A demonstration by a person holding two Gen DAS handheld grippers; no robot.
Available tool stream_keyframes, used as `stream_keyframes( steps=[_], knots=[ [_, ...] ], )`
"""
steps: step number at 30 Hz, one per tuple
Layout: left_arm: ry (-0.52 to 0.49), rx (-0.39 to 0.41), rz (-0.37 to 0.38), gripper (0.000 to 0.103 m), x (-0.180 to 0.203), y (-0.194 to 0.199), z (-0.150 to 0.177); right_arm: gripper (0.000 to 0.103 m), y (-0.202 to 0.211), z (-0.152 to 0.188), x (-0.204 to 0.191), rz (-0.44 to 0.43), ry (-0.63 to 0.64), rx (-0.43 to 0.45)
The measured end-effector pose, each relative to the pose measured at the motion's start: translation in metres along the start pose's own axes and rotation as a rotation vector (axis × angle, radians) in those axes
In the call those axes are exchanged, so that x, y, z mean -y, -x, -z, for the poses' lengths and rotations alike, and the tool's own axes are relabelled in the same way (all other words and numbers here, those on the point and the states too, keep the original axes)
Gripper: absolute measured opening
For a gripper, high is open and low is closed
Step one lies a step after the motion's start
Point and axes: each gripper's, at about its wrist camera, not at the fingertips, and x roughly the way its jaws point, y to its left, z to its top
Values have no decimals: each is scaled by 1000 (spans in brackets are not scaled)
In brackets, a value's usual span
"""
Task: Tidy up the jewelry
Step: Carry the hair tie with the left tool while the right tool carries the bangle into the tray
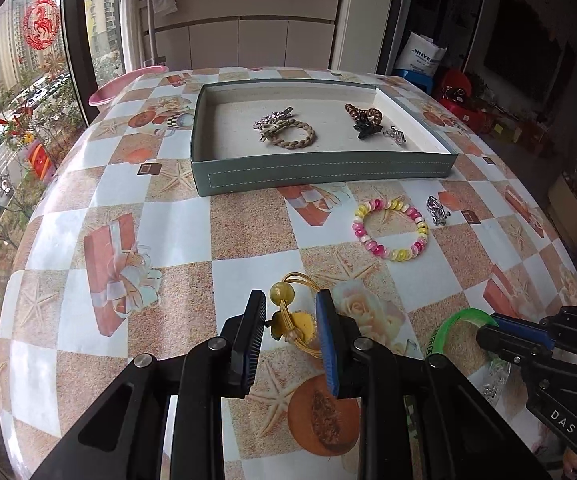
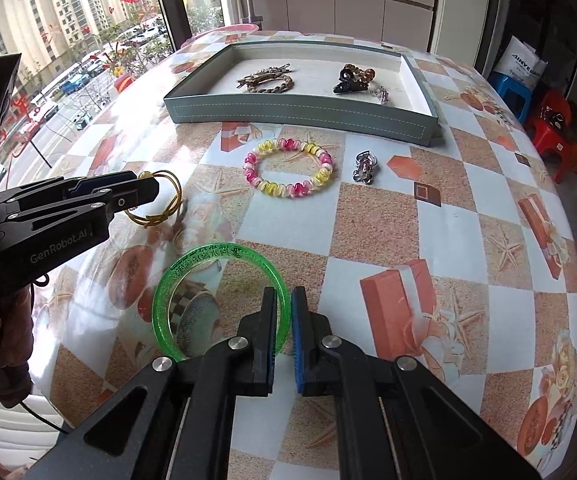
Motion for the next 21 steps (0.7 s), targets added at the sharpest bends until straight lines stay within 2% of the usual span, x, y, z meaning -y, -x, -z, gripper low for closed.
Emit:
stream_keyframes(
  steps=[13, 21],
  knots=[
    [-1, 72, 33, 39, 4, 29, -22, 8, 17, -12, 27, -38, -81, 34],
    [-5, 105, 46, 39, 6, 41, -42, 8, 26, -31, 42, -67, -107, 61]
  ],
)
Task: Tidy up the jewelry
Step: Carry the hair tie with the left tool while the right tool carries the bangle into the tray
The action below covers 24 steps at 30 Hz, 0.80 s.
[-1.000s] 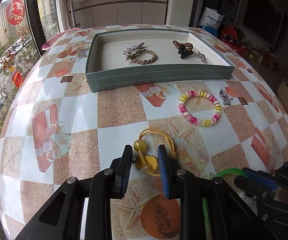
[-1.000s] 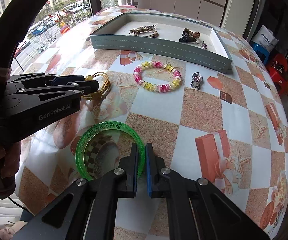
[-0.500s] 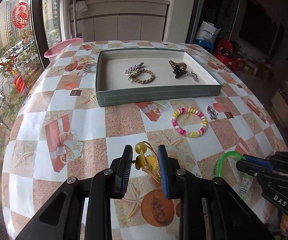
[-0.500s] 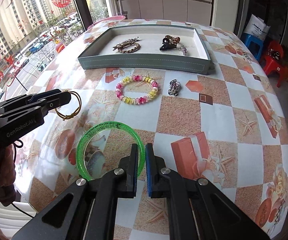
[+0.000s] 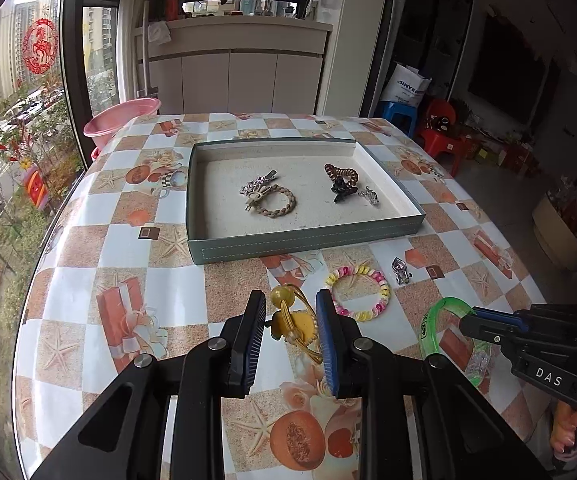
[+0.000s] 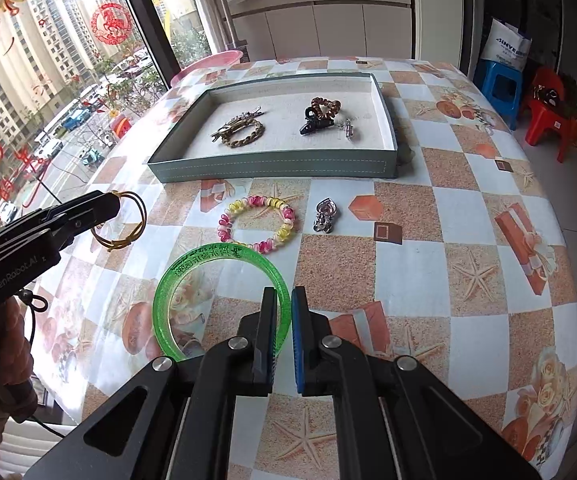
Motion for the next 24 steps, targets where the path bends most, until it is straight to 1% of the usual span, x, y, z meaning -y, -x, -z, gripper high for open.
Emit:
stream_keyframes(
  steps=[5, 12, 16, 24],
  knots=[
    [-1, 21, 5, 39, 0, 3, -19, 8, 6, -23, 10, -16, -21, 26],
    [-20, 50, -2, 39, 3, -5, -53, 8, 9, -68, 20, -11, -24, 64],
    [-18, 60, -5, 39, 5, -19, -73, 8, 2, -95, 28, -22, -46, 73],
    [-4, 35, -23, 39, -1, -60, -100, 8, -30, -138, 40, -5, -69, 56]
  ],
)
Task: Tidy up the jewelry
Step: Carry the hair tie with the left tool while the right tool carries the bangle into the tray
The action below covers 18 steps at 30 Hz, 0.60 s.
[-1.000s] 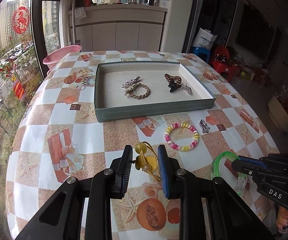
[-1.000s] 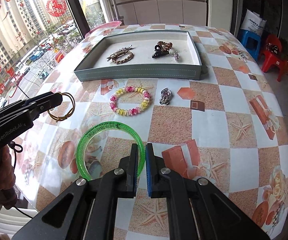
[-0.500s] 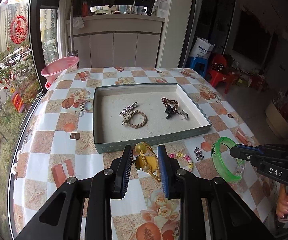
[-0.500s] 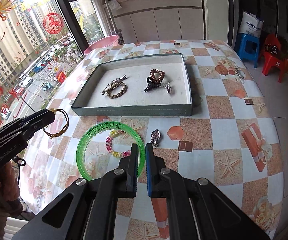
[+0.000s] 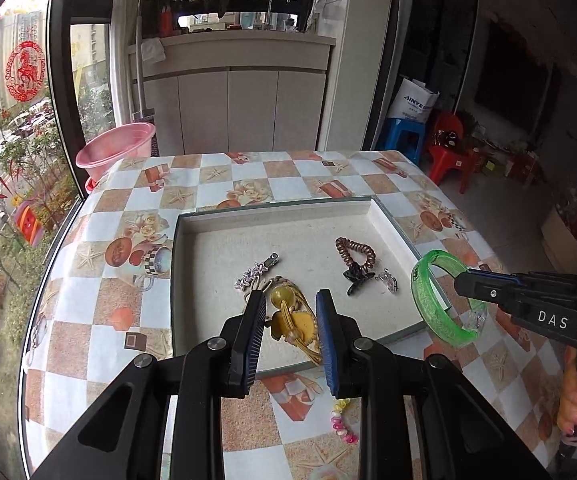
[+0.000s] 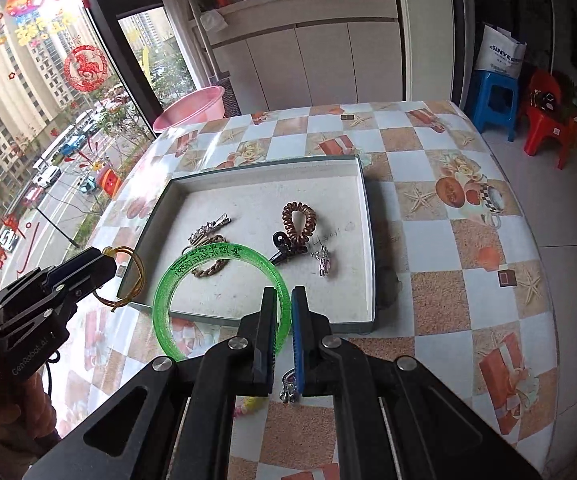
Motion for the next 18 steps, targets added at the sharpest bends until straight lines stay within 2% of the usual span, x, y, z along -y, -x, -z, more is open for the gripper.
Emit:
stream_keyframes(
  steps=[9, 18],
  knots=[
    [44, -52, -31, 39, -11, -53, -10, 8, -50, -35, 7, 45, -12, -27],
    [36, -75, -93, 39, -14, -90, -9, 8, -88, -46, 16, 64, -46, -35]
  ],
)
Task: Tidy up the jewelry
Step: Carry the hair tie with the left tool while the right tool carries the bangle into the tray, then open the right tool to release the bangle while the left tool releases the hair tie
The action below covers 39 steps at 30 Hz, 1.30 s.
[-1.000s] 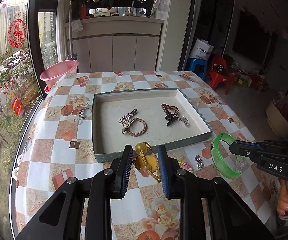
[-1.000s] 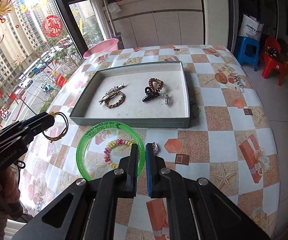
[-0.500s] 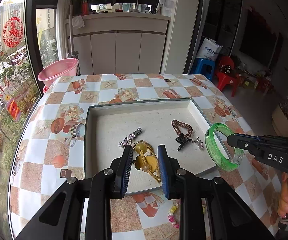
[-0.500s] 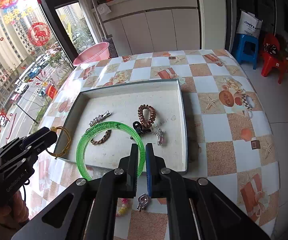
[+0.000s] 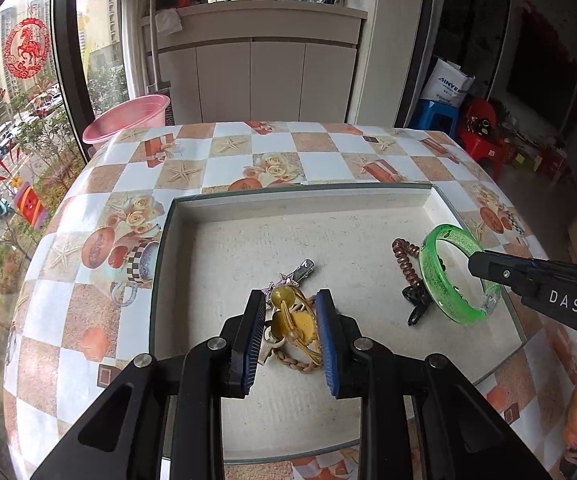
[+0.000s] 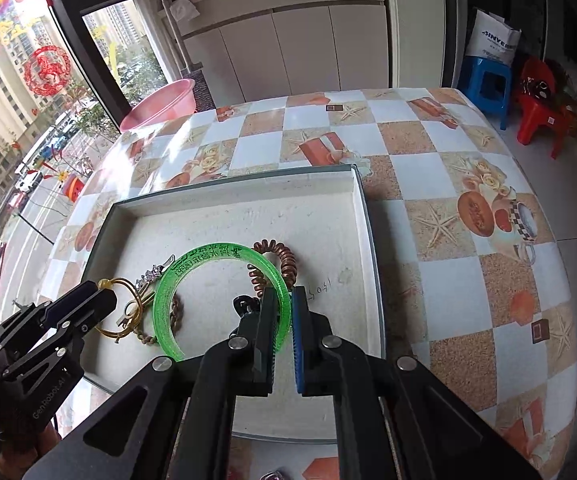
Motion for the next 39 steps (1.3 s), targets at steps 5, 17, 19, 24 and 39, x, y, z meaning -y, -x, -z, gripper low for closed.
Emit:
stream_keyframes(
  steps=[5, 17, 19, 24, 39],
  knots=[
    [-22, 0, -46, 39, 3, -11, 2, 8, -13, -1, 2, 13, -1, -10],
    [-46, -28, -107, 40, 7, -29, 10, 9, -30, 7, 6, 29, -7, -38],
    [-60, -33, -129, 40, 9, -32, 12, 12, -31, 8, 7, 22, -14, -41],
    [-74, -37, -148, 40, 13, -35, 16, 12, -31, 10, 5, 12, -10, -43],
    [-72, -8, -159, 40, 16, -16, 10, 51, -2, 11, 3, -84, -51, 27]
  ],
)
